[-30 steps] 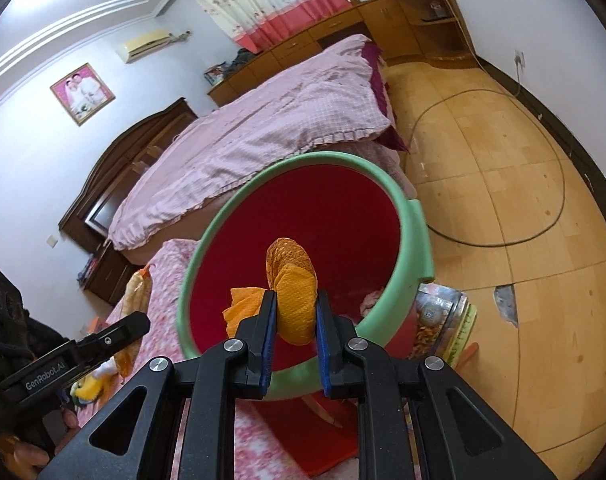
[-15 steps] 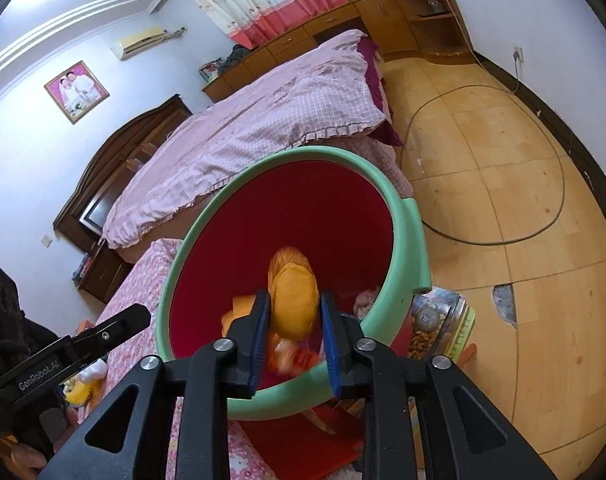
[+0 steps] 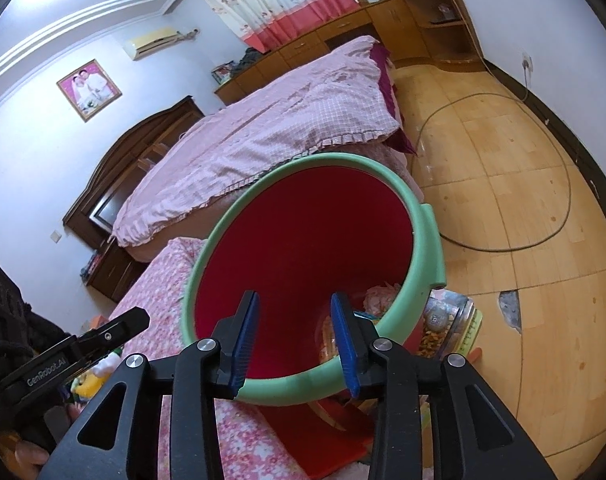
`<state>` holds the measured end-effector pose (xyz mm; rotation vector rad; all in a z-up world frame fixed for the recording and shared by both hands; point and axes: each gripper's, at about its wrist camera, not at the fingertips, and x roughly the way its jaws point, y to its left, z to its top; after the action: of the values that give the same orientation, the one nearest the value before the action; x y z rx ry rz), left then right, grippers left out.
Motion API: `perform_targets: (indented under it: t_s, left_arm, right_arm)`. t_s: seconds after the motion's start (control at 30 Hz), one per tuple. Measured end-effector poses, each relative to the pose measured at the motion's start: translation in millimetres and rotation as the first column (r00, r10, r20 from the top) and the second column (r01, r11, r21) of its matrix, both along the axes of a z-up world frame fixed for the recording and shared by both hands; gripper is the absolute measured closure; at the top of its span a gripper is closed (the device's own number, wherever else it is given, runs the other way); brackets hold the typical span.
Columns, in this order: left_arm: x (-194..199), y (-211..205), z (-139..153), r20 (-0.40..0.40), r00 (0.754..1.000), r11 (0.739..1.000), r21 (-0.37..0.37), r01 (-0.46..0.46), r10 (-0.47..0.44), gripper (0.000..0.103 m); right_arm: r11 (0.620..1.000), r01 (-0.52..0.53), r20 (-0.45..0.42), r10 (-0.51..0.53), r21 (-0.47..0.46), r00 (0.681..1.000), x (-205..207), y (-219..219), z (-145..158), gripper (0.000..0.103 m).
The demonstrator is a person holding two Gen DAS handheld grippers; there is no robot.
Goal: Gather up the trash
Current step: 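Carry the wrapper and orange net over the red bucket and open both tools, then move both open tools back over the remaining items on the bed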
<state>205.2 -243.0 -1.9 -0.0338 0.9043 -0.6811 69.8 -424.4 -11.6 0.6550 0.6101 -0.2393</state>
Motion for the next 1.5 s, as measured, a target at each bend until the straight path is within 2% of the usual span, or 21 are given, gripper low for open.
perform_targets:
  t_s: [0.43, 0.8, 1.17, 1.37, 1.5]
  left_arm:
    - [-9.2, 57.2, 20.7, 0.040, 0.994, 0.995, -0.013, -0.097, 0.098, 0.056]
    - [-0.6, 124.0, 34.6, 0.086, 0.972, 0.975, 0.008, -0.221, 0.220, 0.056]
    - [27.4, 202.3, 30.1, 0.116, 0.924, 0.926, 0.058, -0.372, 0.364, 0.055]
    - [48.2, 237.3, 10.6, 0.083, 0.896, 0.891, 0.103, -0.442, 0.436, 0.054]
    - [62.3, 252.2, -6.2, 0.049, 0.886, 0.879, 0.117, -0.463, 0.461, 0.053]
  right_arm:
    - [0.998, -0.054, 0.024, 0.055, -0.034, 0.998, -1.5, 33.7, 19.1, 0.054]
    - [0.990, -0.129, 0.013, 0.131, -0.063, 0.991, 13.0, 72.0, 30.7, 0.045]
    - [0.969, -0.218, -0.041, 0.214, -0.116, 0.976, 42.4, 114.5, 41.1, 0.040]
    - [0.951, -0.273, -0.074, 0.265, -0.144, 0.961, 65.7, 136.1, 42.8, 0.038]
    - [0.940, -0.302, -0.084, 0.292, -0.159, 0.953, 79.9, 149.0, 40.4, 0.037]
